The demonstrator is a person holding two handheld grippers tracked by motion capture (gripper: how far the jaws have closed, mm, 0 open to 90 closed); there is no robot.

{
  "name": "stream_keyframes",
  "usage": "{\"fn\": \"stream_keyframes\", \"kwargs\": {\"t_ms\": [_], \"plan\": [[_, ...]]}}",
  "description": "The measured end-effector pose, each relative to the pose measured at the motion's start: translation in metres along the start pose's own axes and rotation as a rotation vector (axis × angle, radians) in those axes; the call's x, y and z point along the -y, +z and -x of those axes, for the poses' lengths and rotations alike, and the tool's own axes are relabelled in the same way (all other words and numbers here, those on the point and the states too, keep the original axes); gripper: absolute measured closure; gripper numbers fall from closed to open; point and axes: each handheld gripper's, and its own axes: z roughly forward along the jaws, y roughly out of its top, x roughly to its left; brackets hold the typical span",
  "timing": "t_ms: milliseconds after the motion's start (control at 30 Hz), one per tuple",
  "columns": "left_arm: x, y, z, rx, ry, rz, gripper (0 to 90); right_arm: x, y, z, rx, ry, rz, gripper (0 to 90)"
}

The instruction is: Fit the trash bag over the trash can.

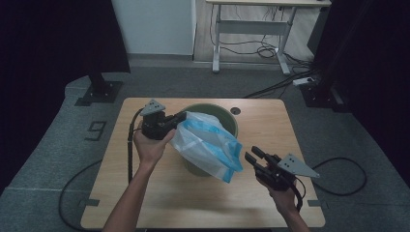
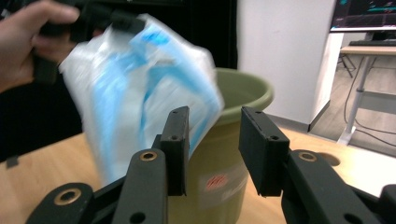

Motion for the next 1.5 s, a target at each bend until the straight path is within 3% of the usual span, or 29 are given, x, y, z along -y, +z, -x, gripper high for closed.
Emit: {"fn": "stream_keyframes", "kwargs": {"t_ms": [133, 433, 533, 667, 700, 1100, 1500], "plan": [[0.001, 0.002, -0.001, 0.004, -0.005, -0.004, 90.0, -0.004, 0.006, 0.005, 0.001, 0.003, -0.023, 61.8], [0.001, 0.004, -0.001, -0.002, -0.014, -0.003, 90.0, -0.008, 0.026, -0.011, -0.037, -0.031, -0.049, 60.2], [0.0, 0.004, -0.001, 0.0, -0.014, 0.0, 90.0, -0.01, 0.03, -0.013, -0.003, -0.053, -0.088, 64.7], [0.0, 0.003, -0.001, -0.001, -0.012, 0.005, 90.0, -0.009, 0.033, -0.012, 0.003, -0.073, -0.098, 85.4], [0.0, 0.003, -0.002, -0.004, -0.015, 0.007, 90.0, -0.009, 0.032, -0.013, 0.0, -0.078, -0.092, 88.6], [0.001, -0.007, -0.017, -0.039, -0.054, 0.026, 90.0, 0.016, 0.004, -0.037, -0.06, -0.142, -0.066, 88.9], [0.011, -0.035, -0.035, -0.049, -0.111, 0.094, 90.0, 0.047, -0.019, -0.023, -0.072, -0.15, -0.102, 88.9]]}}
